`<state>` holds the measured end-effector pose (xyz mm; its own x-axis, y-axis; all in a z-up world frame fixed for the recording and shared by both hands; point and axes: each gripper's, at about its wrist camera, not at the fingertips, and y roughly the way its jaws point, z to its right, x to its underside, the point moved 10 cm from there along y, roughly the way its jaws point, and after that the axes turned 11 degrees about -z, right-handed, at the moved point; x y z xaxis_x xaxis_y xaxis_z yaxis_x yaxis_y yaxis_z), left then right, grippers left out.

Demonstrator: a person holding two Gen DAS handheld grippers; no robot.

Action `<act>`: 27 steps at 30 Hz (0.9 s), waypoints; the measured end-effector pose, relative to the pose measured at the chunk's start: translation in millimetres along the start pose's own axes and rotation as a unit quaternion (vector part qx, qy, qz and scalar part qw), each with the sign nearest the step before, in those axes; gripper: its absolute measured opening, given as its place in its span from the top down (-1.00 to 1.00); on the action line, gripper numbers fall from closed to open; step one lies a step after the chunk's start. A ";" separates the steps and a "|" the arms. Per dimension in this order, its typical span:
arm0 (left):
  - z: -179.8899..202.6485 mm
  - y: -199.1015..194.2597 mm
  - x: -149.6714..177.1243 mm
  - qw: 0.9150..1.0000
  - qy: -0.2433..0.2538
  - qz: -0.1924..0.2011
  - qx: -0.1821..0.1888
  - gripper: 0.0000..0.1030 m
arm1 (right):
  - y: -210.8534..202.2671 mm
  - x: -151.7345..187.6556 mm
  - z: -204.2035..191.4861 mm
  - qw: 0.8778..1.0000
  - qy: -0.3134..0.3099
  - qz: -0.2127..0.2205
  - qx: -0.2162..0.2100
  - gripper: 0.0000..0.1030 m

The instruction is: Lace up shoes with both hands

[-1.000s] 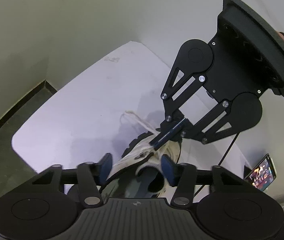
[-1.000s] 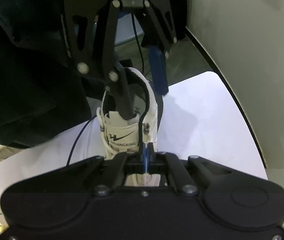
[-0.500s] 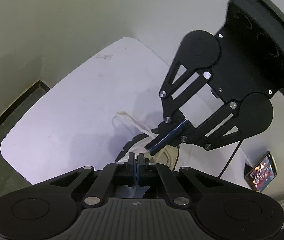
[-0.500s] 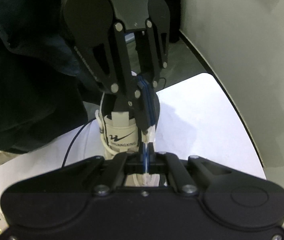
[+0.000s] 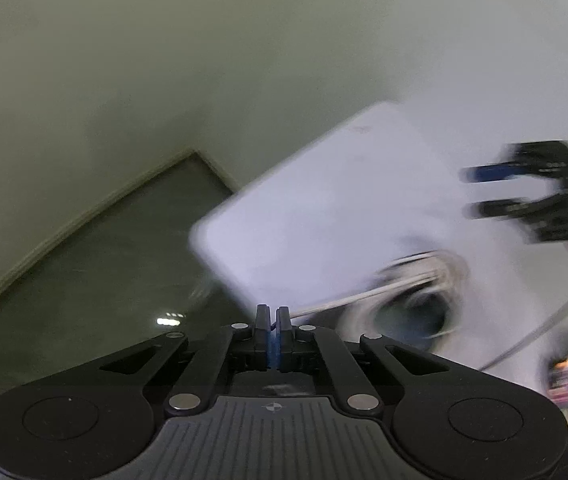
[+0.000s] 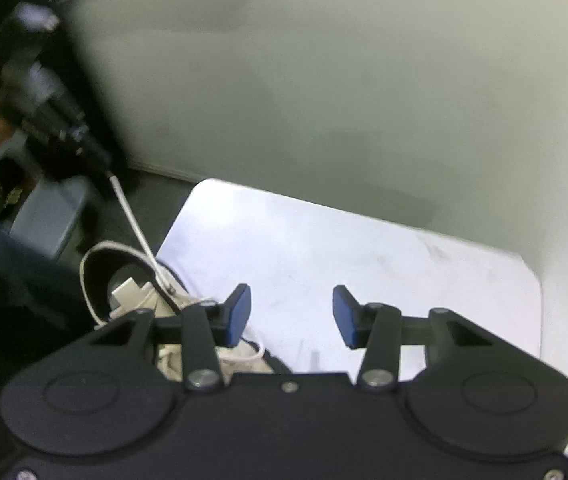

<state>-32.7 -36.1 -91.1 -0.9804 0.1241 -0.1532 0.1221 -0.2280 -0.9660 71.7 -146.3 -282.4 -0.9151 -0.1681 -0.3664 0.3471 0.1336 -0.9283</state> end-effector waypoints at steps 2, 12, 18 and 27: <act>-7.6 1.6 1.5 0.999 0.008 -0.004 -0.038 0.72 | -10.5 14.4 -1.4 0.999 0.043 0.020 0.000 0.15; 98.6 21.6 -36.5 0.964 0.238 0.028 0.117 0.24 | -39.1 68.9 -49.7 0.976 0.202 0.074 -0.035 0.14; 116.6 74.0 -41.9 0.925 0.336 -0.002 0.176 0.15 | -34.1 74.9 -93.2 0.970 0.240 0.042 -0.001 0.11; 110.3 62.3 -23.5 0.883 0.419 0.013 0.211 1.00 | -16.8 54.2 -155.8 0.941 0.333 0.043 0.040 0.05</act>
<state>-19.1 -159.7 -124.6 -0.4976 0.7444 -0.4453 -0.0984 -0.5585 -0.8236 -15.7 -5.5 -276.7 -0.7986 0.4937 -0.3442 0.4165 0.0405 -0.9083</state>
